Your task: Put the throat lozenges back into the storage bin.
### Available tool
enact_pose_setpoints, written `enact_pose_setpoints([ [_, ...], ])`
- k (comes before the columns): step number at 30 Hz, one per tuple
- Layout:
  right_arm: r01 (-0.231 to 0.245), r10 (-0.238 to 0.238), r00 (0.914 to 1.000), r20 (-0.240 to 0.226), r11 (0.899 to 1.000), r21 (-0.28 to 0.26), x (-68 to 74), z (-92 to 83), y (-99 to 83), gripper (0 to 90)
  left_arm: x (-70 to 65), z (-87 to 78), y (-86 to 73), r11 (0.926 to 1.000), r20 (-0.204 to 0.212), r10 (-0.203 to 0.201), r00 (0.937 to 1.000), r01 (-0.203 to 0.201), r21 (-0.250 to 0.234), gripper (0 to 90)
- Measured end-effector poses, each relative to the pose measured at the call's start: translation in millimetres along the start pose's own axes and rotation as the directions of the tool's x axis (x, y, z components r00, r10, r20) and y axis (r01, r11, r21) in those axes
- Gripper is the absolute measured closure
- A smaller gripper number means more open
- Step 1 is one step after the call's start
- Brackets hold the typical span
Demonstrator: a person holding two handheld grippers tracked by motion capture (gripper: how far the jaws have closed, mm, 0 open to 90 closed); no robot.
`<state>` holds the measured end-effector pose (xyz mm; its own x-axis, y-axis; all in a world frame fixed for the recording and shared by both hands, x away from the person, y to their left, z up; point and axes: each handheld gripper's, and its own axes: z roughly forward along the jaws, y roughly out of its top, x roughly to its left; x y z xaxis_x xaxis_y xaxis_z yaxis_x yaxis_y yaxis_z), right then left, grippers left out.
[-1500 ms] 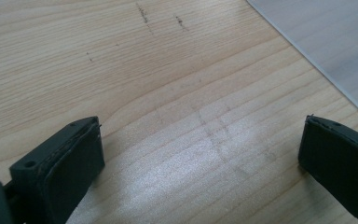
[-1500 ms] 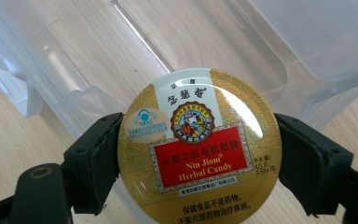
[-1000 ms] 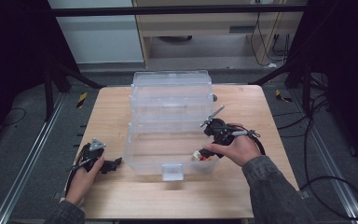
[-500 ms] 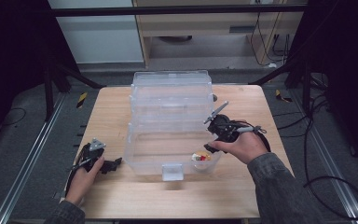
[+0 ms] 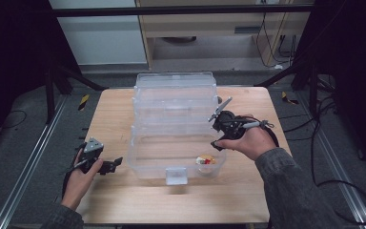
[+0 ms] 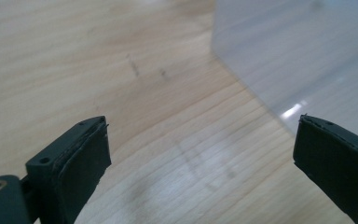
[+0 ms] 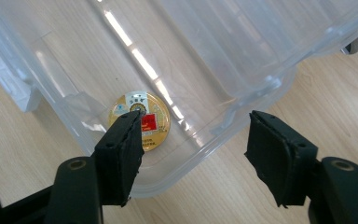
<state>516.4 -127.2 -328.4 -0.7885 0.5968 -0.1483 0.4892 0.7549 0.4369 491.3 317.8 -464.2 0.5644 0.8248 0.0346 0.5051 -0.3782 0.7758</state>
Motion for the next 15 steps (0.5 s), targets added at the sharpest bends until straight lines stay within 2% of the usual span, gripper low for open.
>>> enact_pose_setpoints([
  [4, 0.021, -0.021, 0.9998, 0.005, 1.0, -0.01, -4.0, -3.3, 4.9, 28.2, -10.1, -11.7, 10.6, 0.9977, 0.024, 0.065, 0.9976, -0.065, -0.022, 2.8],
  [8, 0.031, -0.031, 0.9992, 0.027, 0.999, -0.024, -6.5, -5.5, 7.0, 23.6, -17.7, -23.4, 19.2, 0.9932, 0.035, 0.108, 0.9935, -0.107, -0.048, 2.5],
  [12, 0.042, -0.04, 0.9983, 0.042, 0.998, -0.05, -10.0, -8.6, 6.9, 23.2, -27.1, -37.0, 29.2, 0.9879, 0.059, 0.141, 0.9883, -0.136, -0.074, 2.7],
  [15, 0.038, -0.035, 0.9983, 0.047, 0.998, -0.057, -13.8, -11.0, 6.2, 26.4, -36.0, -45.6, 35.9, 0.983, 0.089, 0.176, 0.9803, -0.171, -0.068, 2.7],
])
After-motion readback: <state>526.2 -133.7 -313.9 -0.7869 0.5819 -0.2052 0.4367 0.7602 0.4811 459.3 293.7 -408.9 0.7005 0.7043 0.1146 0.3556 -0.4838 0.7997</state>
